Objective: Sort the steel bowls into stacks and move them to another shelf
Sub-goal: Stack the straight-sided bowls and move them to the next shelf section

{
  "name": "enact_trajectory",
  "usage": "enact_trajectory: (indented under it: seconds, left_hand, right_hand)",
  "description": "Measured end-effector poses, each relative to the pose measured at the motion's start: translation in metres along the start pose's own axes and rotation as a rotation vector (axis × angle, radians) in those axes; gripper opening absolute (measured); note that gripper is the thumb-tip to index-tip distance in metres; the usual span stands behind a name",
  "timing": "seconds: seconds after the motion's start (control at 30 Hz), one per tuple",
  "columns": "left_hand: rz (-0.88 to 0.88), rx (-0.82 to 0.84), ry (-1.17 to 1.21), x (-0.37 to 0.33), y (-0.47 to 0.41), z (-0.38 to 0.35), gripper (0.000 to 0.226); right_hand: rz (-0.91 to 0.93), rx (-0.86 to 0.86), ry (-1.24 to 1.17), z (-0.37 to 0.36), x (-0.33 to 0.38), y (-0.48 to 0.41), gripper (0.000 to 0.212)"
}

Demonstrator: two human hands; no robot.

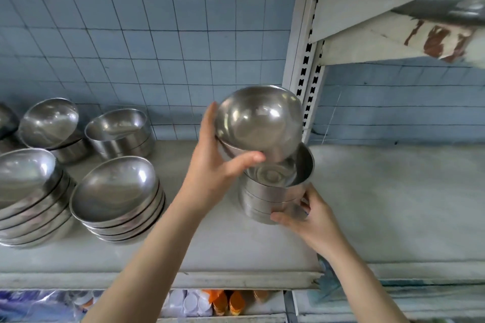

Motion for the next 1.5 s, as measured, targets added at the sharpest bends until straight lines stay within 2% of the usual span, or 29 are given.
enact_trajectory:
  seconds: [0.1, 0.3, 0.4, 0.5, 0.67, 0.8, 0.87, 0.97, 1.13, 1.27, 1.37, 1.5]
  left_hand:
    - [-0.025, 0.145, -0.059, 0.000, 0.006, -0.027, 0.122]
    - [0.037, 0.179, -0.133, 0.010, 0.005, -0.028, 0.106]
    - [0.038, 0.193, -0.225, 0.012, -0.002, -0.020, 0.122]
    - [0.062, 0.225, -0.254, 0.014, -0.007, -0.008, 0.134]
    - [0.092, 0.271, -0.324, 0.016, -0.014, 0.006, 0.136]
    - [0.165, 0.393, -0.479, 0.017, -0.021, 0.018, 0.123]
    - [0.171, 0.446, -0.606, 0.011, -0.026, 0.032, 0.123]
    - [0.155, 0.470, -0.706, -0.003, -0.040, 0.057, 0.123]
    - [0.109, 0.601, -0.837, -0.004, -0.058, 0.063, 0.118]
    - [0.064, 0.659, -0.930, -0.005, -0.072, 0.069, 0.104]
    - [0.028, 0.727, -0.978, -0.007, -0.076, 0.067, 0.090]
    - [-0.016, 0.764, -0.886, -0.004, -0.076, 0.068, 0.081]
  right_hand:
    - [0.037, 0.023, 0.026, -0.001, 0.002, -0.002, 0.103]
    - [0.119, 0.028, 0.064, -0.004, 0.013, -0.007, 0.085]
    - [0.166, 0.002, 0.097, -0.008, 0.019, -0.012, 0.089]
    - [0.171, 0.036, 0.084, -0.016, 0.018, -0.020, 0.084]
    - [0.118, 0.075, 0.042, -0.030, 0.014, -0.029, 0.075]
    - [0.067, 0.049, 0.021, -0.044, 0.012, -0.032, 0.080]
    - [0.058, 0.029, 0.039, -0.054, 0.016, -0.034, 0.081]
    - [0.063, -0.020, 0.056, -0.072, 0.026, -0.040, 0.082]
    - [0.072, -0.092, 0.067, -0.107, 0.039, -0.046, 0.085]
    - [0.078, -0.158, 0.066, -0.115, 0.041, -0.044, 0.088]
    - [0.060, -0.190, 0.043, -0.117, 0.040, -0.041, 0.090]
    - [0.034, -0.236, 0.066, -0.122, 0.039, -0.040, 0.089]
Point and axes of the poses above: each hand's wrist, its own y-axis away from the middle knuckle, its own z-axis out of the back of the hand, x = y × z, the point moved 7 cm from there along -y, towards the middle knuckle, and after that the axes turned 3 degrees about x, right-handed, at the moved point
